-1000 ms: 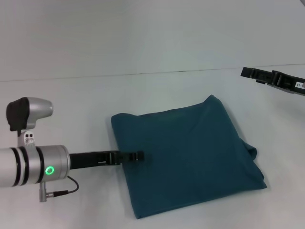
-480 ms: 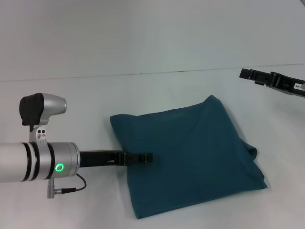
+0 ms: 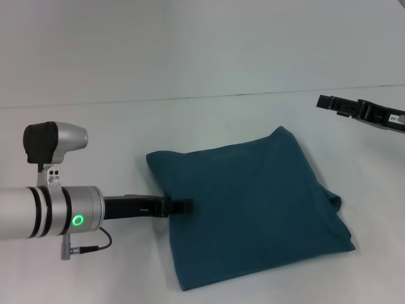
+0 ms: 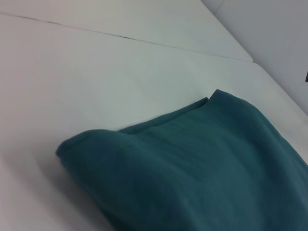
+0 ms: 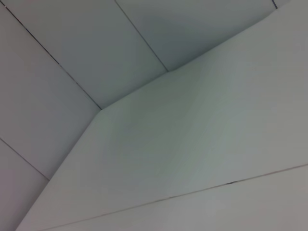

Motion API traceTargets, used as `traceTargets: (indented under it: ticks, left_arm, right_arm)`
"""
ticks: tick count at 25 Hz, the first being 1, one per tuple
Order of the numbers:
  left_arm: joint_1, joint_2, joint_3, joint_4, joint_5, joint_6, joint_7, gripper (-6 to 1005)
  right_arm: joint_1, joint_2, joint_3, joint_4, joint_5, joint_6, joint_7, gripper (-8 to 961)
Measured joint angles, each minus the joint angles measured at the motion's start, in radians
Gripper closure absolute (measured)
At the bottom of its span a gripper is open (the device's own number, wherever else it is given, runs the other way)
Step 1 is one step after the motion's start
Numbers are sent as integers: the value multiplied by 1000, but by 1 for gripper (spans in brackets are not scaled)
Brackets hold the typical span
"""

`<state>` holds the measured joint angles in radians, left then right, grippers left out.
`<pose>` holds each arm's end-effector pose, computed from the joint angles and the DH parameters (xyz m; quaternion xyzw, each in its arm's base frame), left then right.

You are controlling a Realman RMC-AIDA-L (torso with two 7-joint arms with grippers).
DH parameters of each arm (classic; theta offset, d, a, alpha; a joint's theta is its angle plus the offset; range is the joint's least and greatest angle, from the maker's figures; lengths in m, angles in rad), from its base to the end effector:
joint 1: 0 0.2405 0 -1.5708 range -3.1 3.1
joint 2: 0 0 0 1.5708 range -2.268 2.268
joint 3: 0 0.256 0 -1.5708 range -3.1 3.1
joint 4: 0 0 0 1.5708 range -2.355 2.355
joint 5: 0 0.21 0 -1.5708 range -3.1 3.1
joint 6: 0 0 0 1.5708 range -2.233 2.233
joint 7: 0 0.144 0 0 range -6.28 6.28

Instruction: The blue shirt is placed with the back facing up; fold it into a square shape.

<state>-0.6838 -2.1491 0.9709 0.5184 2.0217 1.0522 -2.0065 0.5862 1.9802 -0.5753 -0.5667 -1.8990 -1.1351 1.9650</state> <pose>-0.2369 0.3731 -0.0821 -0.8566 -0.4744 -0.1502 0.1368 0.3053 0.3990 0.0615 -0.7441 0.5198 0.3074 0.2855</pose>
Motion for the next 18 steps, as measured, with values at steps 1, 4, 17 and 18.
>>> traceTargets:
  ticks: [1,4,17,18]
  left_arm:
    - [-1,0,0,0,0,0,0,348]
    - [-4,0,0,0,0,-1,0,412]
    - [-22,11,-1,8,0,-39,1,902]
    - [-25,13,-2,9,0,-47,2,923]
  right_arm:
    - [0,0,0,0,0,0,0,128]
    - [-1,0,-1,3,2,0,-2,128]
    - [0,6,-1,9,2,3,-8,129]
    - [0,7,-1,9,2,3,-8,129]
